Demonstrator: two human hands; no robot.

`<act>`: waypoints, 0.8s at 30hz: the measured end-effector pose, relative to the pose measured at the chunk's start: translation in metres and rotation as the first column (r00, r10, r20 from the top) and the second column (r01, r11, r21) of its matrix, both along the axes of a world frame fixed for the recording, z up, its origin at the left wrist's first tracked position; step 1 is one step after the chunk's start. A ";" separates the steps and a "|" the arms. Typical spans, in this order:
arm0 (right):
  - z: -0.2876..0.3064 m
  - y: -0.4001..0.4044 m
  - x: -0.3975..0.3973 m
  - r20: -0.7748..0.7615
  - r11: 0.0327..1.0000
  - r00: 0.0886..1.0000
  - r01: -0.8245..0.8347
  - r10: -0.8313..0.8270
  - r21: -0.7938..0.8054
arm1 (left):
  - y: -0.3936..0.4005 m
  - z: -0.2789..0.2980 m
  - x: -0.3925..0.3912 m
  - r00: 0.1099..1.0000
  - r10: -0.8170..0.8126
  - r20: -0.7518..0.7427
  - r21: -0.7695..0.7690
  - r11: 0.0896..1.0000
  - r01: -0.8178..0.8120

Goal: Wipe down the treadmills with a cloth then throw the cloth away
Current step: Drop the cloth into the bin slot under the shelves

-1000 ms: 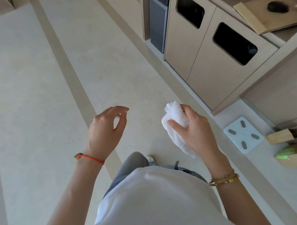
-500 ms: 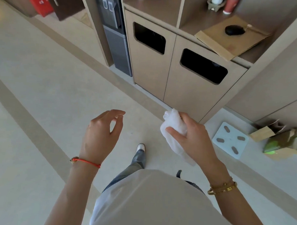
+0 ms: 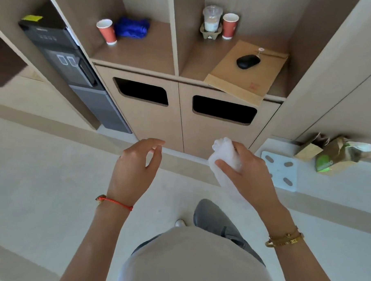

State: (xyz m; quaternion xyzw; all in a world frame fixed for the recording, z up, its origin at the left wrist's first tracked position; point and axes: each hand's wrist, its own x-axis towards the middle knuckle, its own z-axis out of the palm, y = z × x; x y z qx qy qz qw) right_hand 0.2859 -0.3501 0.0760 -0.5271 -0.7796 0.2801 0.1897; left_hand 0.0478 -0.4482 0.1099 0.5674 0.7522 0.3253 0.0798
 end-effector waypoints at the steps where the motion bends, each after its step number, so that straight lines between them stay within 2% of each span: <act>1: 0.000 0.007 -0.001 0.001 1.000 1.000 0.023 -0.023 0.005 | 0.013 0.000 -0.003 1.000 -0.025 -0.003 -0.005 1.000 0.025; 10: 0.001 0.092 -0.009 -0.027 0.987 0.988 0.155 -0.154 0.039 | 0.123 -0.004 -0.012 0.988 -0.149 0.036 -0.008 0.989 0.149; 20: 0.013 0.190 -0.023 0.046 0.992 0.996 0.075 -0.080 0.102 | 0.211 -0.005 -0.018 0.990 -0.140 0.025 0.053 0.989 0.139; 24: 0.016 0.225 -0.035 0.018 0.994 0.998 0.059 -0.061 0.088 | 0.236 -0.003 -0.027 0.991 -0.133 -0.005 0.063 0.989 0.133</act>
